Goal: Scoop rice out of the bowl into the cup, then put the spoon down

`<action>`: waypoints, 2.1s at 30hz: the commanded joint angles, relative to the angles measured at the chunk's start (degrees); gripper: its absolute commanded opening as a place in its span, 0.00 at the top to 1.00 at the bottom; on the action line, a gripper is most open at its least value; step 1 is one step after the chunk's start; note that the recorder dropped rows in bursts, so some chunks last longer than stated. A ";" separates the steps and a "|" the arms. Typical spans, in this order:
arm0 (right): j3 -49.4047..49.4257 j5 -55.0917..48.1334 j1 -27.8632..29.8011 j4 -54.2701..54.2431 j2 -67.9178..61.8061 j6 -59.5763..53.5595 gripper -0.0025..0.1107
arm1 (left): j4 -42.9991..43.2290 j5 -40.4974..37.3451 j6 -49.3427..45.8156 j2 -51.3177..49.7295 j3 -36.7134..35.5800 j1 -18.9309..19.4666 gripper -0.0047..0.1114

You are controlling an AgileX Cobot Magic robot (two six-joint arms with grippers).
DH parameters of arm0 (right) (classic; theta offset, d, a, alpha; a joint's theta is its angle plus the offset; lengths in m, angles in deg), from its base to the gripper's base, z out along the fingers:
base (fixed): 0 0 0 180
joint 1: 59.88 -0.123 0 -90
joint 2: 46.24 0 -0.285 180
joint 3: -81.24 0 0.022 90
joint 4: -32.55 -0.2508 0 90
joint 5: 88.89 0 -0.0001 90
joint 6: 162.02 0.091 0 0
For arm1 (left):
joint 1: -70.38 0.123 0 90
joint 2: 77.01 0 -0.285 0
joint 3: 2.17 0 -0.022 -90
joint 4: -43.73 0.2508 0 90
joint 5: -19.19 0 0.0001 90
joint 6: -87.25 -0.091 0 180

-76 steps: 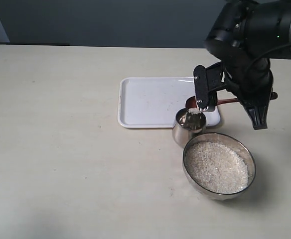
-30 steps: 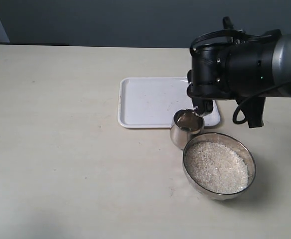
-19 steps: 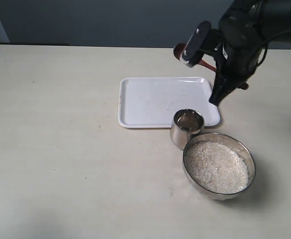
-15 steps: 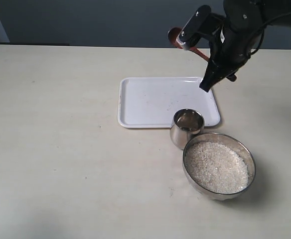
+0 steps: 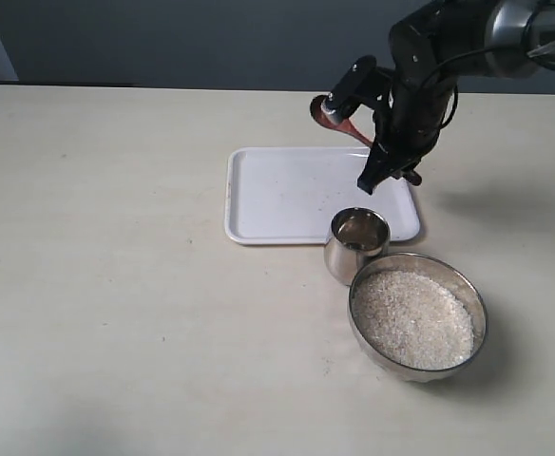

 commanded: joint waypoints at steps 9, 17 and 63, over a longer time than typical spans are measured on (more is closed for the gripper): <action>-4.72 -2.45 0.29 -0.88 -5.55 -1.01 0.76 | 0.18 0.69 0.25 0.28 0.14 0.11 0.96; -5.31 -4.79 0.29 -0.93 -5.76 -0.90 0.71 | 0.18 0.69 0.25 0.28 0.14 0.22 0.96; 33.72 -2.36 0.82 -18.97 80.17 14.25 0.98 | 0.18 0.69 0.25 0.28 0.14 0.22 0.96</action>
